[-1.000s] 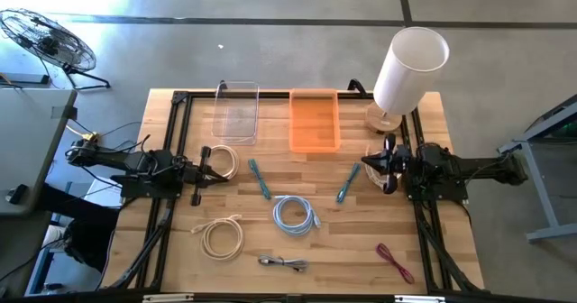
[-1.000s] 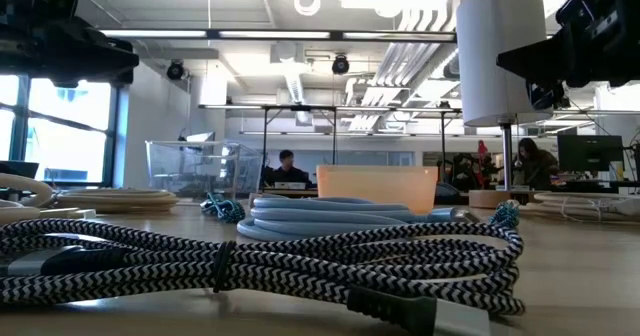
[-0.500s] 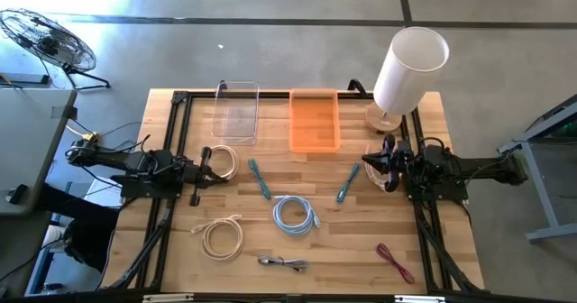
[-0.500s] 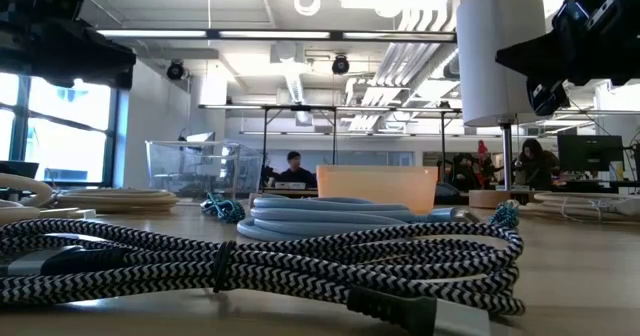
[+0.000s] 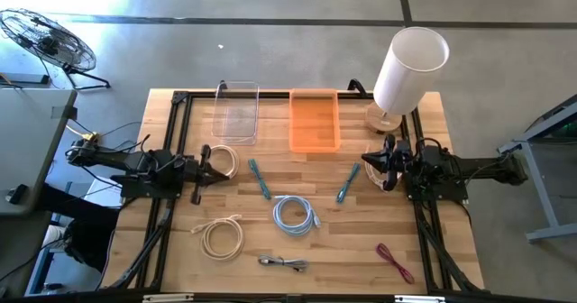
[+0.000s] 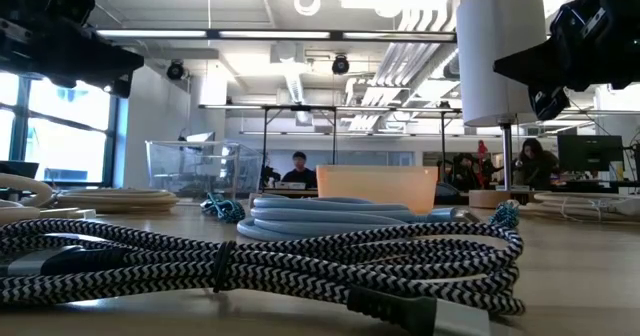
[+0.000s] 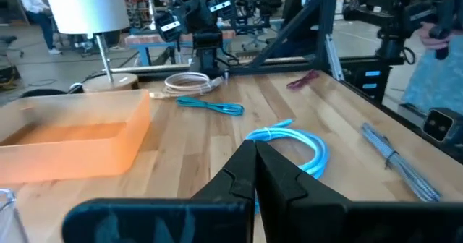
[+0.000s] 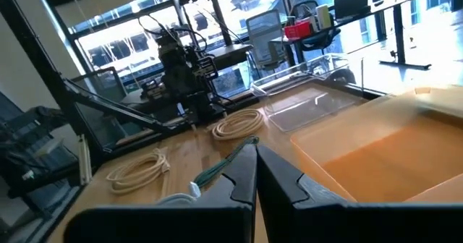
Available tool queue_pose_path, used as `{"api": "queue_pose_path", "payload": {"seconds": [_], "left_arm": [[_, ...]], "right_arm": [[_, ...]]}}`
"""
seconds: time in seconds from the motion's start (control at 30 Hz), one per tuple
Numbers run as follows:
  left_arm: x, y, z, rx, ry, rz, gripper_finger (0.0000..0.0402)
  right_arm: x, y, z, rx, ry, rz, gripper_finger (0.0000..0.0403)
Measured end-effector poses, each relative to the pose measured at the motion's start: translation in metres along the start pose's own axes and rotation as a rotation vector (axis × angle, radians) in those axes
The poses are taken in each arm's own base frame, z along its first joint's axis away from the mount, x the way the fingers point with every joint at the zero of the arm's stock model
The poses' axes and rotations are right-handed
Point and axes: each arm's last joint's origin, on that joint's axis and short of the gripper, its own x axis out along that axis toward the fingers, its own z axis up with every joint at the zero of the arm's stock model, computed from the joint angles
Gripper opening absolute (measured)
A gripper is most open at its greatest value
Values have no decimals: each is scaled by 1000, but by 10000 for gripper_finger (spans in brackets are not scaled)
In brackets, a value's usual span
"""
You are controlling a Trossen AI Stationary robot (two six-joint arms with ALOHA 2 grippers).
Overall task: Pick & Place USB Port
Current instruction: Put the right white HDMI cable into the orange bin
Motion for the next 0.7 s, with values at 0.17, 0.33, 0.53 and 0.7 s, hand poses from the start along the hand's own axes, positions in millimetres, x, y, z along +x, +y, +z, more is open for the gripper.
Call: {"api": "queue_pose_path", "payload": {"seconds": [0.17,0.33,0.53,0.7], "left_arm": [[0,4,2,-29,-24,142,0],[-1,7,6,-69,-66,232,0],[-1,6,6,-7,-60,202,0],[-1,7,5,89,-40,230,1]], "right_arm": [[0,1,2,21,4,19,1],[-6,12,37,-76,-60,29,0],[-18,29,95,-228,44,-40,0],[-19,47,146,-264,241,-99,0]]}}
